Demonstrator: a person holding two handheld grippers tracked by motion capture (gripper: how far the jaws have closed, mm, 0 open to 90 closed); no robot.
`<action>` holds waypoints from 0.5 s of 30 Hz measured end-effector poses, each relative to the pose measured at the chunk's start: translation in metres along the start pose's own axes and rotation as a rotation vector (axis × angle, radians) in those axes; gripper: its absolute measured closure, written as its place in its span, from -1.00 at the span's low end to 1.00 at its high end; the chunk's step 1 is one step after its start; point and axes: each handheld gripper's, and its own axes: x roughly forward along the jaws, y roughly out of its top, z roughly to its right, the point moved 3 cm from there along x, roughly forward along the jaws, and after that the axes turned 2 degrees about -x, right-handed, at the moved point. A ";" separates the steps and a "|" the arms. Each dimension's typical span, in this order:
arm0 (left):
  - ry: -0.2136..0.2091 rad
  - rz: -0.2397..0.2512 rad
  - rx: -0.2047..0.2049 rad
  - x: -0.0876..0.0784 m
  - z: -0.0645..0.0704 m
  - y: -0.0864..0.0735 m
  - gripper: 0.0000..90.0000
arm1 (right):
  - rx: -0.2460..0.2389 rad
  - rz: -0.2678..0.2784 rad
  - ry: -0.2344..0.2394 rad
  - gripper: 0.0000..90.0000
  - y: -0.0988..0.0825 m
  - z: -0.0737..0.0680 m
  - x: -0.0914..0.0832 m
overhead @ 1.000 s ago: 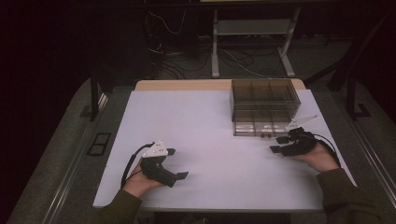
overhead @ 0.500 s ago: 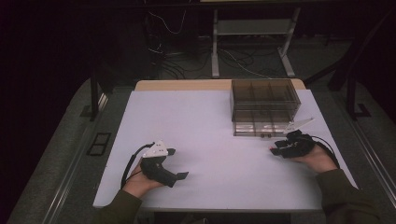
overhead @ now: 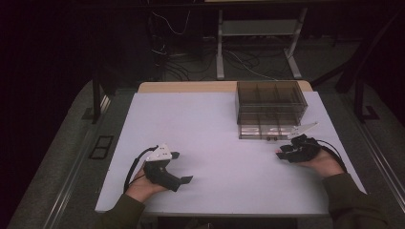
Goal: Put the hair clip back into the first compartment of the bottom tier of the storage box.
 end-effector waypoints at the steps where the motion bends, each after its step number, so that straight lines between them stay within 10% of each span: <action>1: -0.001 0.000 0.000 0.000 0.000 0.000 -1.00 | 0.000 0.000 -0.001 0.37 0.000 0.000 0.000; 15: -0.004 -0.003 0.001 0.001 0.001 0.000 -1.00 | 0.001 0.001 0.003 0.46 -0.001 0.001 -0.001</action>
